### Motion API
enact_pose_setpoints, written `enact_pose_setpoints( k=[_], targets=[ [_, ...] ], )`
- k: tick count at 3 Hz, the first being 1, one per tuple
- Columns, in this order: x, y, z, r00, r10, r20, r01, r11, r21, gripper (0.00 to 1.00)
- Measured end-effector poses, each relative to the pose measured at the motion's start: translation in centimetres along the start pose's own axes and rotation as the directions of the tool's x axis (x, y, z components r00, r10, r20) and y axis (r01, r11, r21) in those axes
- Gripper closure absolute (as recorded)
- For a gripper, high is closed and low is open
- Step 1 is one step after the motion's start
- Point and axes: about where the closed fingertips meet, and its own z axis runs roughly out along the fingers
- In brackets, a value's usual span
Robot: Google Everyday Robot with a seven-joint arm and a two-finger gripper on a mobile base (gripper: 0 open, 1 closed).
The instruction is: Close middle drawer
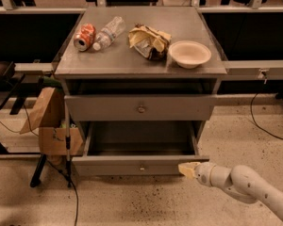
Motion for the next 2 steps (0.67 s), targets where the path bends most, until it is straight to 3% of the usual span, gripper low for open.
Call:
enact_pose_setpoints(
  k=[2],
  targets=[
    [-1.47, 0.19, 0.26, 1.000, -0.020, 0.021, 0.020, 0.9998, 0.008, 1.00]
  ],
)
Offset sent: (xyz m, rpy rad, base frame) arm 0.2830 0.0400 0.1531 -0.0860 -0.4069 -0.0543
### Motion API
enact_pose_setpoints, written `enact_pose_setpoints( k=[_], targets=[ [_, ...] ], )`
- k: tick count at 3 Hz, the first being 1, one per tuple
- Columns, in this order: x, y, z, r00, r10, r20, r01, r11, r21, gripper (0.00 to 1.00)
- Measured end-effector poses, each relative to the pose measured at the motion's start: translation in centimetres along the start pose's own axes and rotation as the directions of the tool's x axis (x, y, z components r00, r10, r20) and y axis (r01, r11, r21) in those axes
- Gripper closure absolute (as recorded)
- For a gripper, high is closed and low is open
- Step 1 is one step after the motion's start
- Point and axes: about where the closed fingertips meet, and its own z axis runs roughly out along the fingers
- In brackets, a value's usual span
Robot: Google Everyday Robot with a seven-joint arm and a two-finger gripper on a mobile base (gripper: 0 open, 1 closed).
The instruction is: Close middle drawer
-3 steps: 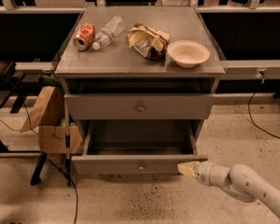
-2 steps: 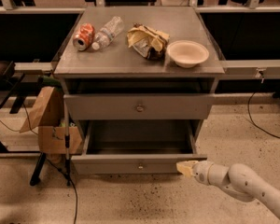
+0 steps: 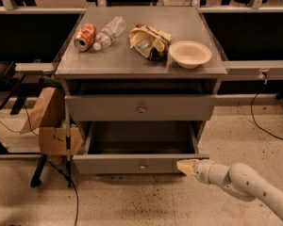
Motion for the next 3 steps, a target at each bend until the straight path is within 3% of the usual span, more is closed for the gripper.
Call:
enact_pose_setpoints(
  k=[1, 3],
  targets=[
    [-2.14, -0.12, 0.66, 0.999, -0.030, 0.024, 0.029, 0.9994, 0.016, 1.00],
    [-2.22, 0.11, 0.37, 0.999, -0.034, 0.027, 0.034, 0.9992, 0.023, 1.00]
  ],
)
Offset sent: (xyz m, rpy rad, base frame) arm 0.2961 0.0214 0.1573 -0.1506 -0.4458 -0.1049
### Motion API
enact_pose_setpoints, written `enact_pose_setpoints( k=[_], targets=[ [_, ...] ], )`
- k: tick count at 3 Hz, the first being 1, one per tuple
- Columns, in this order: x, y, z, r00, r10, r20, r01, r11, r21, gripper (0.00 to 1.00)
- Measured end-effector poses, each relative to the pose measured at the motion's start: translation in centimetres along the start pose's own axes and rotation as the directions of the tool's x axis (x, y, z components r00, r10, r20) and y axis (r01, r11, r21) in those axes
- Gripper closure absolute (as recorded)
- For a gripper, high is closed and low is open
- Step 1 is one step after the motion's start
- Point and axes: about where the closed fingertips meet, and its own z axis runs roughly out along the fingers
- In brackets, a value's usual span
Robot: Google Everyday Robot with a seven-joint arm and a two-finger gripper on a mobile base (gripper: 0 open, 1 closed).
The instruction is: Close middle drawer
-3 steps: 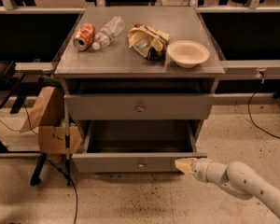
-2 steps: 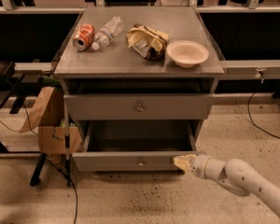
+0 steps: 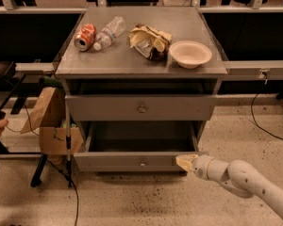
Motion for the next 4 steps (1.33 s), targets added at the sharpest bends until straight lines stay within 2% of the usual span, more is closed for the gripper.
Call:
enact_pose_setpoints(
  k=[1, 4],
  targets=[
    [-0.70, -0.90, -0.39, 1.000, 0.009, 0.003, -0.009, 0.9996, 0.027, 1.00],
    [-1.25, -1.53, -0.31, 1.000, 0.011, -0.001, -0.011, 0.9991, 0.042, 1.00]
  ],
)
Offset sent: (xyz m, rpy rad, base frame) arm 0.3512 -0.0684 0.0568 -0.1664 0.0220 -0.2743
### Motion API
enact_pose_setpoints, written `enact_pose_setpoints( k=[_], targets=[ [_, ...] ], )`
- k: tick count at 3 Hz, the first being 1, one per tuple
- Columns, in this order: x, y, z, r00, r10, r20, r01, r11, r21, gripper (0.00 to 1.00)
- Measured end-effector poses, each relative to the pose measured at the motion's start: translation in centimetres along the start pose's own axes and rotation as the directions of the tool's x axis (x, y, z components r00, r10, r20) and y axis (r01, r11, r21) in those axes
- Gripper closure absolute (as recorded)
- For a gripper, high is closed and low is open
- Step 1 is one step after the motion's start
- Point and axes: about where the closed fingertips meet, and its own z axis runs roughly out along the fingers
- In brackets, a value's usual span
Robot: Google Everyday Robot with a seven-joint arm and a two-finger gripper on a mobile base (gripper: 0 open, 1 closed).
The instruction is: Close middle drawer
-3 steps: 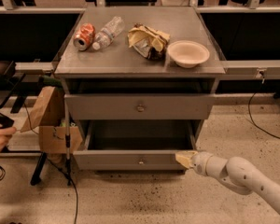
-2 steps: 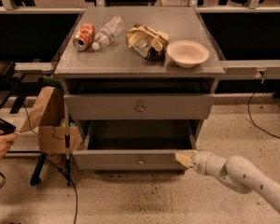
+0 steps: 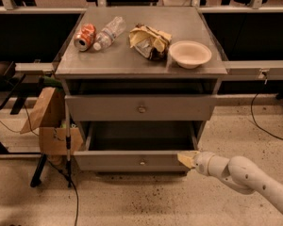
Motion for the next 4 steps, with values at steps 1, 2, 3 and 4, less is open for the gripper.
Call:
enact_pose_setpoints(
  k=[1, 2, 3, 4],
  targets=[
    [-0.12, -0.15, 0.03, 1.000, -0.002, -0.001, 0.002, 1.0000, 0.002, 1.00],
    [-0.16, -0.26, 0.07, 1.000, -0.005, -0.004, 0.005, 1.0000, 0.002, 1.00],
    [-0.14, -0.39, 0.11, 1.000, -0.009, -0.008, 0.009, 1.0000, 0.000, 1.00],
    [0.78, -0.23, 0.29, 1.000, -0.015, -0.024, 0.014, 0.9998, -0.011, 1.00]
  ],
)
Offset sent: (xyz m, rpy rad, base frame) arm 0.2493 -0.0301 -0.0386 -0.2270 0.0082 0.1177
